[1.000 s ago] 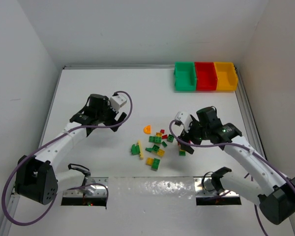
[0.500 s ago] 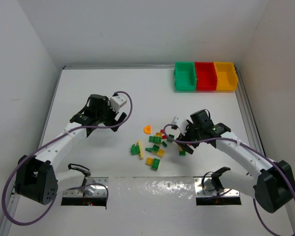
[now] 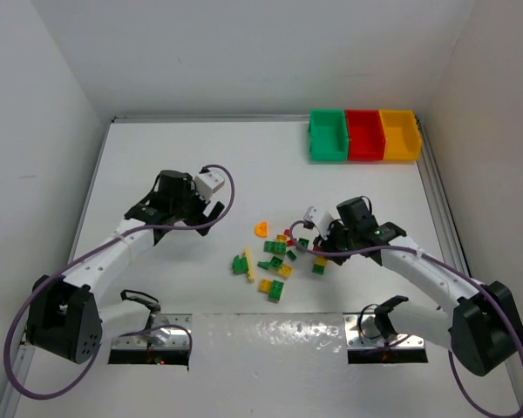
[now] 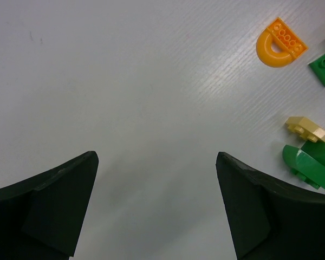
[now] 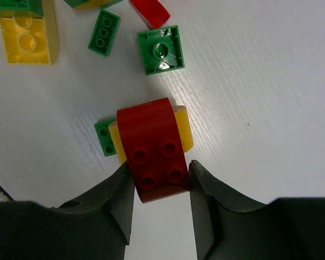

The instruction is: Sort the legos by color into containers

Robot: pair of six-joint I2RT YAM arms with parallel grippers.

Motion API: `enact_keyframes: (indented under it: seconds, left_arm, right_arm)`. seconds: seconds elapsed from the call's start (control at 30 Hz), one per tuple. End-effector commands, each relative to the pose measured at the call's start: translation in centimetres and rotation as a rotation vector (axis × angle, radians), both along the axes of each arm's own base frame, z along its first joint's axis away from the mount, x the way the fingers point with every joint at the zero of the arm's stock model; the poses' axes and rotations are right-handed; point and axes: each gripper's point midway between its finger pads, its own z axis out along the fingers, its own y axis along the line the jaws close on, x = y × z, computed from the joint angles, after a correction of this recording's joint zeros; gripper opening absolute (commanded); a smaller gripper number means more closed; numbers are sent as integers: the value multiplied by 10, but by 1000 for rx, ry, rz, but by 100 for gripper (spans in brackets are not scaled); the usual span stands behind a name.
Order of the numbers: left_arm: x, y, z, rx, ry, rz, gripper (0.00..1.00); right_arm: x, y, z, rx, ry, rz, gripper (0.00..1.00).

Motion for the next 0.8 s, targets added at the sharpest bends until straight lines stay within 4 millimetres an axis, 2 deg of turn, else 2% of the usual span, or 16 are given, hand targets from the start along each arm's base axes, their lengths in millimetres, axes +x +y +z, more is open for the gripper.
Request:
enact_keyframes:
  seconds: [0.0, 0.1, 0.23, 0.27, 0.3, 0.4, 0.47, 0.57, 0.77]
  left_arm:
    - [3, -5, 13, -23, -57, -9, 89]
    - [3, -4, 14, -21, -59, -7, 89]
    - [2, -5, 14, -25, -59, -8, 89]
    - [2, -5, 13, -29, -55, -5, 89]
    - [2, -6, 15, -35, -55, -6, 89]
    - [4, -12, 23, -55, -57, -16, 89]
    - [6, -14, 28, -60, -58, -21, 89]
    - [13, -21, 49, -76, -108, -25, 88]
    - [20, -57, 119, -180, -374, -178, 91]
  right_arm:
    - [6, 8, 6, 24, -5, 18, 38]
    - [4, 13, 10, 44, 3, 32, 27]
    - [4, 13, 13, 48, 5, 32, 18]
    - [5, 13, 16, 52, 6, 10, 9]
    - [7, 13, 18, 57, 4, -7, 3]
    - [16, 19, 38, 110, -35, -61, 0]
    - [30, 26, 61, 181, -98, -125, 0]
    - [53, 29, 94, 252, -172, -243, 0]
    - [86, 48, 143, 407, -199, -403, 0]
